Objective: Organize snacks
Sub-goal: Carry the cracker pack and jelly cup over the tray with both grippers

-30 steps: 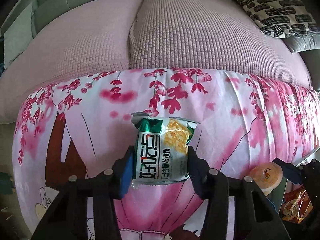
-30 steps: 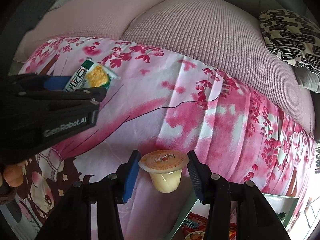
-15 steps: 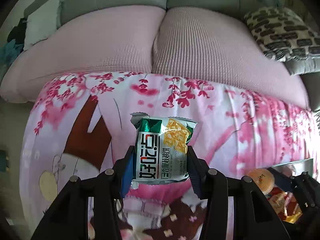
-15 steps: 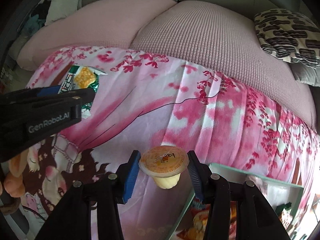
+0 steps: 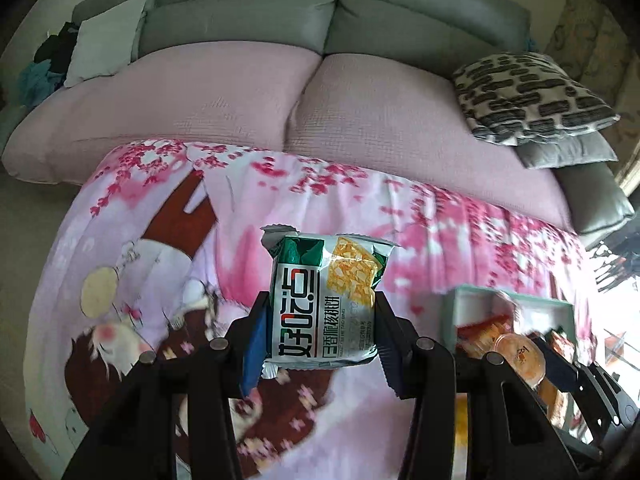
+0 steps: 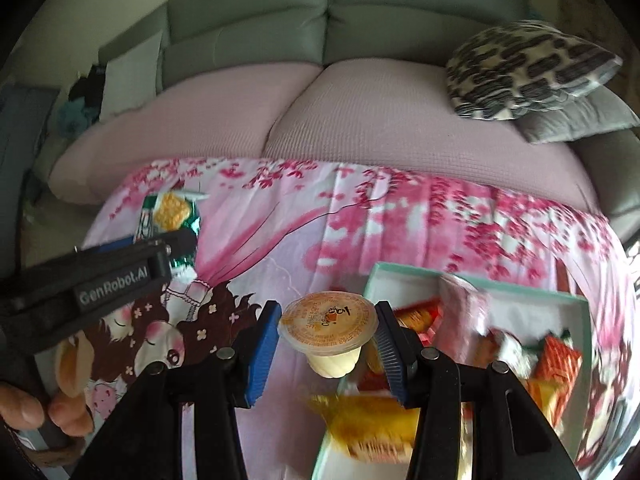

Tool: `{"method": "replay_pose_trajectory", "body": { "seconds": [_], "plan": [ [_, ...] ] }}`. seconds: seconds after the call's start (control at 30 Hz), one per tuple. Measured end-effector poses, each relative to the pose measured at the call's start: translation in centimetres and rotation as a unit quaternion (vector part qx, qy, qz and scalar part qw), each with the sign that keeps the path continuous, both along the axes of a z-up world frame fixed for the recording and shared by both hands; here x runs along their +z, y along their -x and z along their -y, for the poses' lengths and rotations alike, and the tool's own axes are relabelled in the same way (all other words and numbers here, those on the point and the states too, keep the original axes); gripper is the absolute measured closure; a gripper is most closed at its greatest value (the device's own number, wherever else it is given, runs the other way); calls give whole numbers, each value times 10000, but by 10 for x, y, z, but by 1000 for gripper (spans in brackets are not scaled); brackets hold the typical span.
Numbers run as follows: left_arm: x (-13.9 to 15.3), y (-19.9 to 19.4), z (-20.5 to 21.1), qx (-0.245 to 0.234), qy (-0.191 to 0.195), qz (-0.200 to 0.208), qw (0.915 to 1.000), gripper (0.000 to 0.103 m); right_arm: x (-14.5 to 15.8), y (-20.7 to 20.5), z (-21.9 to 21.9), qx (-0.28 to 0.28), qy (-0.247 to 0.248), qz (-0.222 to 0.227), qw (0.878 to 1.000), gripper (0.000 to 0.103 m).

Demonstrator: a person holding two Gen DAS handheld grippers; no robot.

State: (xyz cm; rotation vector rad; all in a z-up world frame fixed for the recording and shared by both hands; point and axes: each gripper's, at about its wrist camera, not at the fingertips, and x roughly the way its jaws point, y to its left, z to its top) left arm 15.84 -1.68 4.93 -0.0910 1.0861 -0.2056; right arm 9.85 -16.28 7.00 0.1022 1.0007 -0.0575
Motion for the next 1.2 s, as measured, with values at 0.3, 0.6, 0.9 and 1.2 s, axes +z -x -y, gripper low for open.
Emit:
{"method": "replay_pose_trajectory", "body": {
  "seconds": [0.3,0.6,0.9,1.2],
  "plan": [
    [11,60,40,-627,46,104,9980,53,19,77,59,-841,38,291,9960,53],
    [2,111,82,-1257,25,-36,9921,53,14,142,124,-1783,182,180,9836,53],
    [-19,138,117,-1792,-159,-360,9830,53,-6,173,165,-2336,54,-43,9723,53],
    [-41,135,135,-1864,-362,-506,9805,53,-38,172,171,-2340,-105,-355,9715,53]
  ]
}}
